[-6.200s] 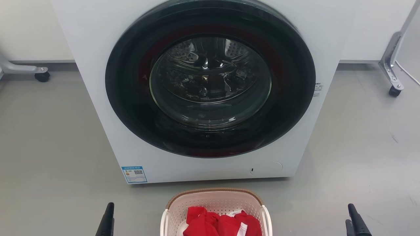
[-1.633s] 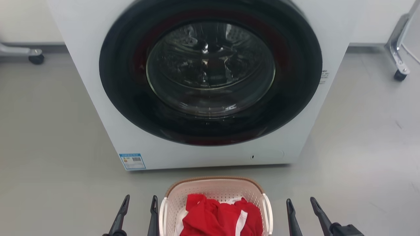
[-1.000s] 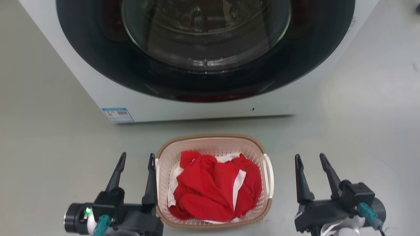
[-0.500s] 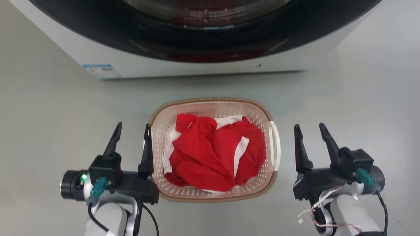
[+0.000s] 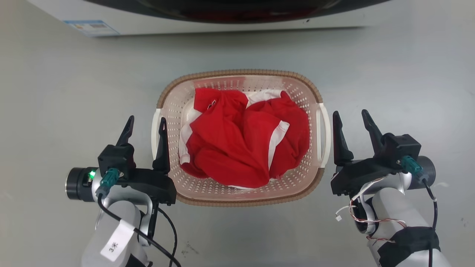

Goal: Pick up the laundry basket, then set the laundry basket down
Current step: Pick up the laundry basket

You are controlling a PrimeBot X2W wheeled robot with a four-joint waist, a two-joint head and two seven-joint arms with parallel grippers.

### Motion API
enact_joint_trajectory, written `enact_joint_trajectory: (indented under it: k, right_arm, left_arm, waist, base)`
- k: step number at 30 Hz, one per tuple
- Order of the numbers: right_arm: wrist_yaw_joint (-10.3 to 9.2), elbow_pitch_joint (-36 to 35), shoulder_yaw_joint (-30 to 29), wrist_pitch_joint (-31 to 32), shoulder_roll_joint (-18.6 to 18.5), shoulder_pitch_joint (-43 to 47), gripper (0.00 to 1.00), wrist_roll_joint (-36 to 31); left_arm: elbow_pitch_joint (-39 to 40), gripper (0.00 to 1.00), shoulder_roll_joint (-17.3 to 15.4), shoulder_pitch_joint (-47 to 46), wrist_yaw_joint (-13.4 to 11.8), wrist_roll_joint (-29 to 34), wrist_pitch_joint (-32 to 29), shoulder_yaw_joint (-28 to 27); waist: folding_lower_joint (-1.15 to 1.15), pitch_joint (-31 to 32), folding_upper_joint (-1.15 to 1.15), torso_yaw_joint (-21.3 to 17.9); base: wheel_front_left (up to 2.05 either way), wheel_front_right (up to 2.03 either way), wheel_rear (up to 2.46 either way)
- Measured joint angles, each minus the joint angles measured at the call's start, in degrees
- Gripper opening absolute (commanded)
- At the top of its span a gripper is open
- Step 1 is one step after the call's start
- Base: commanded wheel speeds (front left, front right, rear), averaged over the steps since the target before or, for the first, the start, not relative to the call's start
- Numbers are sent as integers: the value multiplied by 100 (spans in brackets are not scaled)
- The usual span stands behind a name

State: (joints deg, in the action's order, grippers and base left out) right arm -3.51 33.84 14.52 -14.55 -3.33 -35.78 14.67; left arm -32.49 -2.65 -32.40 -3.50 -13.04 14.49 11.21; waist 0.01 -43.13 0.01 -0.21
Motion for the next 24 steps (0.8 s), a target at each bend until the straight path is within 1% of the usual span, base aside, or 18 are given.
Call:
enact_joint_trajectory:
  k: [9, 14, 15, 24]
  right_arm:
    - [0, 483, 90, 0, -2, -280, 100, 30]
    - [0, 751, 250, 0, -5, -444, 100, 201]
    - [0, 800, 276, 0, -5, -483, 100, 265]
    - [-9, 1168, 570, 0, -16, -743, 100, 506]
  left_arm:
    - [-608, 100, 20, -315, 104, -59, 0, 20]
    - [-1044, 100, 40, -479, 111, -112, -3, 19]
    - [-1118, 100, 42, -516, 156, -113, -5, 20]
    - [-1715, 100, 63, -855, 208, -221, -86, 54]
  waist:
    - [0, -368, 0, 17]
    - [-1, -504, 0, 39]
    - [-1, -530, 0, 45]
    - [-1, -746, -1, 117]
  base:
    - [0, 0, 0]
    - [0, 0, 0]
    - [0, 0, 0]
    - [0, 0, 0]
